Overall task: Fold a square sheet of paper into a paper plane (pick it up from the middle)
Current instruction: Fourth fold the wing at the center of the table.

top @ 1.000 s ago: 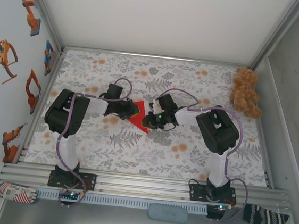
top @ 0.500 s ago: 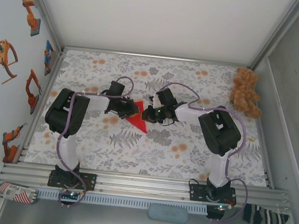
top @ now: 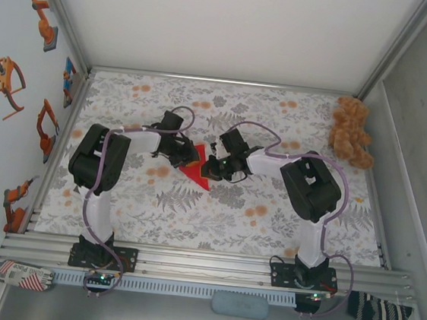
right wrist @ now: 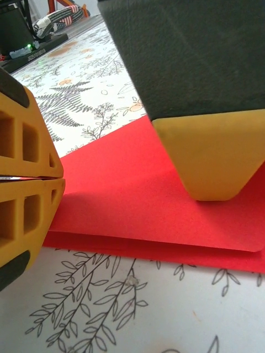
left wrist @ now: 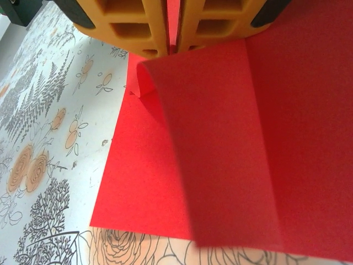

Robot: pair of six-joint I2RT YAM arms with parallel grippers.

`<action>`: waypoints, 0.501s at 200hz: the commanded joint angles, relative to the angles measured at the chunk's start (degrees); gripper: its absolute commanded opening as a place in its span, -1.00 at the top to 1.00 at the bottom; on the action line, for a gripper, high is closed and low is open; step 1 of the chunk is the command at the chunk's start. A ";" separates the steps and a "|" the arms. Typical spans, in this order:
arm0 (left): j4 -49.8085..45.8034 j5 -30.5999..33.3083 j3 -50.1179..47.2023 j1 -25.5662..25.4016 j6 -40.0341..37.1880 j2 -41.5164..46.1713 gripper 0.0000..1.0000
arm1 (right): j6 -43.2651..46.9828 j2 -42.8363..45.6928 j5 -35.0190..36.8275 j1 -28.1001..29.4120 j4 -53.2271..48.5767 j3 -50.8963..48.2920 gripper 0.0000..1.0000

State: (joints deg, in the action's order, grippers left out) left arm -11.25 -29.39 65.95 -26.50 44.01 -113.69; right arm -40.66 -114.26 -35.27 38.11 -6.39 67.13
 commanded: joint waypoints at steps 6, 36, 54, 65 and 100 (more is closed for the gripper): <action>-8.25 7.03 -0.83 -0.74 -1.30 -4.69 0.71 | 0.41 -0.91 -0.11 0.72 -2.13 -0.64 0.82; -8.96 7.39 -0.39 -0.83 -1.03 -5.30 0.71 | -0.54 -0.44 -0.86 1.07 -1.17 -2.10 0.82; -9.13 7.67 -0.39 -0.82 -0.93 -5.42 0.71 | -1.75 0.10 -1.89 1.31 0.57 -3.66 0.83; -9.22 7.75 -0.39 -0.80 -0.94 -5.56 0.71 | -2.13 0.48 -2.00 1.44 0.98 -4.31 0.82; -9.45 7.94 -0.39 -0.83 -0.96 -5.84 0.71 | -3.53 1.75 -2.43 1.62 2.50 -6.38 0.82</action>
State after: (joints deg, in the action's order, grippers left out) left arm -13.82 -28.69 67.68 -26.72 44.01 -114.41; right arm -42.46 -114.10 -36.49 38.83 -3.49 63.02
